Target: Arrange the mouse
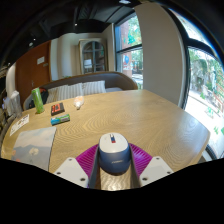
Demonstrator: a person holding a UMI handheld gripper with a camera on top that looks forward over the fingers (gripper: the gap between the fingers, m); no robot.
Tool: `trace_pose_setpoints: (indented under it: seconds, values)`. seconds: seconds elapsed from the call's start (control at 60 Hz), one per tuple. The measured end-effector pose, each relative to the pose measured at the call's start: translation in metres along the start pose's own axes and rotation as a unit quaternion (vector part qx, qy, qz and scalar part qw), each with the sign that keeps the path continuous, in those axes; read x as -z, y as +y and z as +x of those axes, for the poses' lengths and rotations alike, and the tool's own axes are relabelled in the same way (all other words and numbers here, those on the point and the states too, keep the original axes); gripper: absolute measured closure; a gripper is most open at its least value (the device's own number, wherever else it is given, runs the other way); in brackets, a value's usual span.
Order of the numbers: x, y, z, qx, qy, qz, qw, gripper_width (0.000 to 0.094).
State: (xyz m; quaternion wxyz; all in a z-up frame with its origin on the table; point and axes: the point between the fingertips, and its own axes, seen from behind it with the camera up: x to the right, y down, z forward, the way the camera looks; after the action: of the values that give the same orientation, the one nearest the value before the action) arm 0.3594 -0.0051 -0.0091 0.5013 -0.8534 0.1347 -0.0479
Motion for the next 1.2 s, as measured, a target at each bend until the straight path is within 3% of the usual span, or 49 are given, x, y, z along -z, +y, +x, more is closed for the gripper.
trace_pose_setpoints:
  seconds: [0.083, 0.233, 0.367, 0.5, 0.6, 0.85, 1.033, 1.067, 1.2]
  values:
    - [0.009, -0.003, -0.003, 0.007, 0.016, -0.008, 1.000, 0.0471]
    - [0.075, -0.085, -0.040, 0.000, 0.019, 0.085, 0.996, 0.0521]
    - [0.136, -0.157, -0.129, 0.015, -0.017, 0.155, 0.988, 0.0522]
    - [0.147, -0.155, -0.233, 0.022, -0.071, 0.169, 0.983, 0.0522]
    - [0.129, -0.123, -0.287, 0.030, -0.102, 0.141, 0.984, 0.0523]
    - [0.050, -0.015, -0.302, 0.072, -0.084, 0.009, 0.994, 0.0522]
    - [0.031, 0.025, -0.301, 0.063, -0.082, -0.044, 0.994, 0.0518]
    - [0.028, 0.025, -0.302, 0.069, -0.082, -0.038, 0.994, 0.0515]
    - [0.027, 0.032, -0.301, 0.065, -0.083, -0.050, 0.993, 0.0413]
